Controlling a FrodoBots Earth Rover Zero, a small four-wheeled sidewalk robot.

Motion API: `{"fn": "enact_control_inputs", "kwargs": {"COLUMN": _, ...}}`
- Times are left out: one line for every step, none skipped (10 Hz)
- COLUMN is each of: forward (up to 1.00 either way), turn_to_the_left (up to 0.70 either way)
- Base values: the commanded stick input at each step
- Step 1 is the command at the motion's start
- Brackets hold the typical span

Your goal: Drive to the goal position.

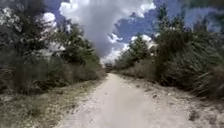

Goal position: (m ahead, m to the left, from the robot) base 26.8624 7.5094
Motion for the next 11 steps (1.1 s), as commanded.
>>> {"fn": "enact_control_inputs", "kwargs": {"forward": 0.5, "turn_to_the_left": 0.0}}
{"fn": "enact_control_inputs", "kwargs": {"forward": 0.5, "turn_to_the_left": 0.0}}
{"fn": "enact_control_inputs", "kwargs": {"forward": 0.5, "turn_to_the_left": 0.0}}
{"fn": "enact_control_inputs", "kwargs": {"forward": 0.5, "turn_to_the_left": 0.0}}
{"fn": "enact_control_inputs", "kwargs": {"forward": 0.5, "turn_to_the_left": 0.0}}
{"fn": "enact_control_inputs", "kwargs": {"forward": 0.5, "turn_to_the_left": 0.0}}
{"fn": "enact_control_inputs", "kwargs": {"forward": 0.5, "turn_to_the_left": 0.0}}
{"fn": "enact_control_inputs", "kwargs": {"forward": 0.5, "turn_to_the_left": 0.0}}
{"fn": "enact_control_inputs", "kwargs": {"forward": 0.5, "turn_to_the_left": 0.0}}
{"fn": "enact_control_inputs", "kwargs": {"forward": 0.5, "turn_to_the_left": 0.0}}
{"fn": "enact_control_inputs", "kwargs": {"forward": 0.5, "turn_to_the_left": 0.0}}
